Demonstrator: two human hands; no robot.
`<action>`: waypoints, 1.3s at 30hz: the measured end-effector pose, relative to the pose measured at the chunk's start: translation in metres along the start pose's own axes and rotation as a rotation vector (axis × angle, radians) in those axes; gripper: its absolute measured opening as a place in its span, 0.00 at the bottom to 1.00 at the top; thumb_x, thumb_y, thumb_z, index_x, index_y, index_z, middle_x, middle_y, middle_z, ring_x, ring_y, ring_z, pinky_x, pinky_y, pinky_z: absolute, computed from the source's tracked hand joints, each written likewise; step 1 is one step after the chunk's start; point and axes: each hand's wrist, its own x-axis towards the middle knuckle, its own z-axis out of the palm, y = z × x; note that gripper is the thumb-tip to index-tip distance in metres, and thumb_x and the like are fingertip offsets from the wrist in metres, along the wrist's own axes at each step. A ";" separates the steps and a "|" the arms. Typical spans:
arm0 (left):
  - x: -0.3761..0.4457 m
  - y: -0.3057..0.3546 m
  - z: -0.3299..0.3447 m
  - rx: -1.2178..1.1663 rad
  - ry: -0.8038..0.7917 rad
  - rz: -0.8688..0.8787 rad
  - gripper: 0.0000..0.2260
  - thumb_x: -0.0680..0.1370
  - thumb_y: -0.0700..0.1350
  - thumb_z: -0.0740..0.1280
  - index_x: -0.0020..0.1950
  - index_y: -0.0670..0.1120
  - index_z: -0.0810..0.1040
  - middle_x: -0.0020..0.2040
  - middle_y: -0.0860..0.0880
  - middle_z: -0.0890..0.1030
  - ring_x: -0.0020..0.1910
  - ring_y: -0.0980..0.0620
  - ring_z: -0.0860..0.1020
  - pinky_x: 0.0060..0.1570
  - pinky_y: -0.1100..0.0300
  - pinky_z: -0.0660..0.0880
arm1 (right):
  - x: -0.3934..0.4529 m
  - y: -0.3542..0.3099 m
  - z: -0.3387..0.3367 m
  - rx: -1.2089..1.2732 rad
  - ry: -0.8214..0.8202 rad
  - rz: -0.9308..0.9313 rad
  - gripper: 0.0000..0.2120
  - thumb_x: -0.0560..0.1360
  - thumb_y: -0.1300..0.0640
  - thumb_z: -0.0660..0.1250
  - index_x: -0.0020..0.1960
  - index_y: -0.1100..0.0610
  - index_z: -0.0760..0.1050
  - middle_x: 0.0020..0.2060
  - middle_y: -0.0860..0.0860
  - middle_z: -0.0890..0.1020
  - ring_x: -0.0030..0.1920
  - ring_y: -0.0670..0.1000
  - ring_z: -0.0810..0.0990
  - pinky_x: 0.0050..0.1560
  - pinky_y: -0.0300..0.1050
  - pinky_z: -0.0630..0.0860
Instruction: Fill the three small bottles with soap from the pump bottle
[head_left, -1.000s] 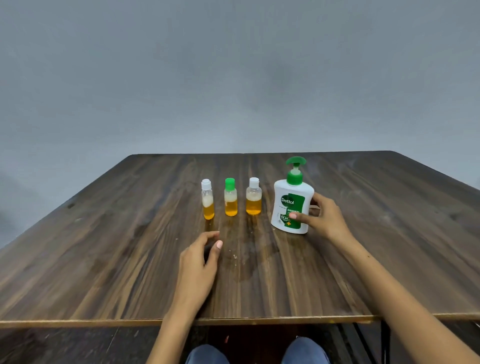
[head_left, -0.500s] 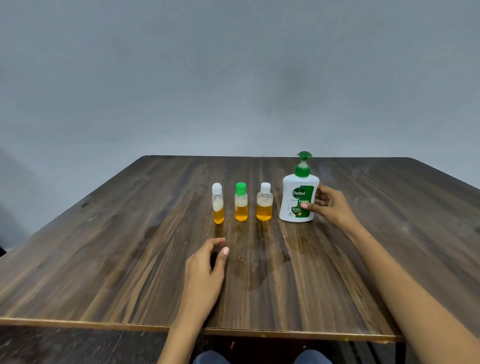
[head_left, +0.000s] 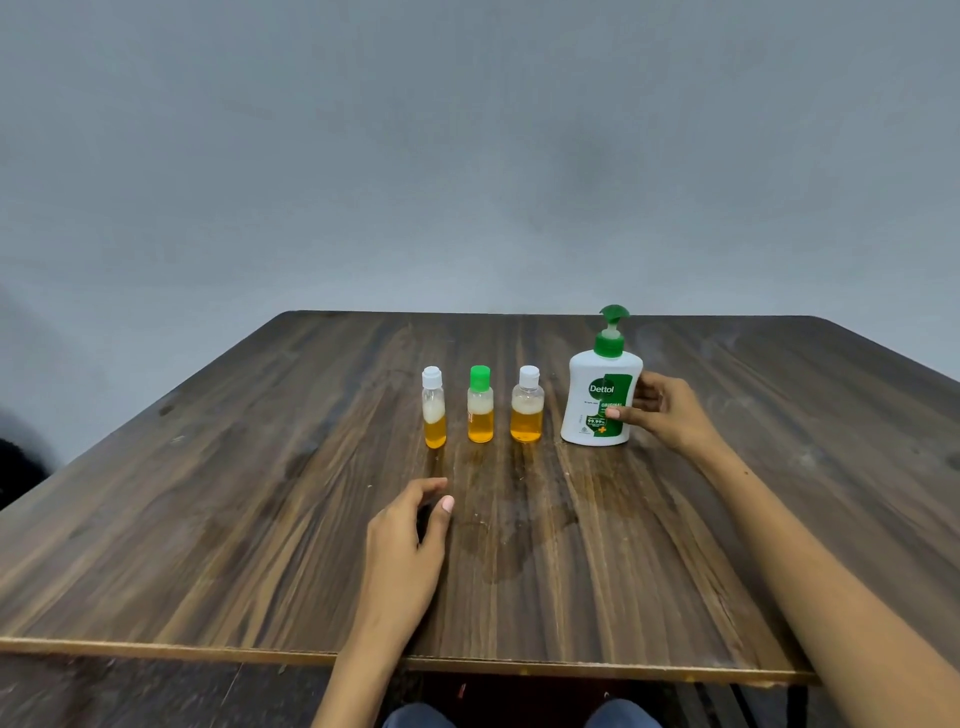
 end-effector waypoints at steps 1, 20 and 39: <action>0.000 0.000 0.000 0.001 0.000 0.000 0.11 0.79 0.45 0.65 0.61 0.50 0.78 0.50 0.69 0.74 0.48 0.79 0.71 0.45 0.78 0.67 | -0.001 0.000 0.000 0.001 0.005 0.001 0.19 0.68 0.64 0.76 0.58 0.63 0.78 0.53 0.55 0.84 0.55 0.53 0.82 0.60 0.52 0.77; 0.001 -0.002 0.001 0.035 0.008 0.010 0.12 0.79 0.45 0.66 0.62 0.49 0.79 0.53 0.62 0.77 0.49 0.73 0.71 0.47 0.74 0.67 | -0.002 -0.006 0.000 0.015 0.002 0.028 0.17 0.69 0.65 0.76 0.56 0.61 0.78 0.52 0.55 0.84 0.54 0.52 0.82 0.60 0.49 0.77; 0.001 0.000 0.001 0.028 0.027 0.034 0.11 0.79 0.45 0.66 0.61 0.48 0.79 0.50 0.64 0.77 0.48 0.72 0.72 0.50 0.71 0.69 | -0.046 -0.026 0.020 -0.105 0.396 0.036 0.22 0.75 0.62 0.71 0.67 0.65 0.72 0.59 0.57 0.80 0.59 0.55 0.79 0.60 0.44 0.73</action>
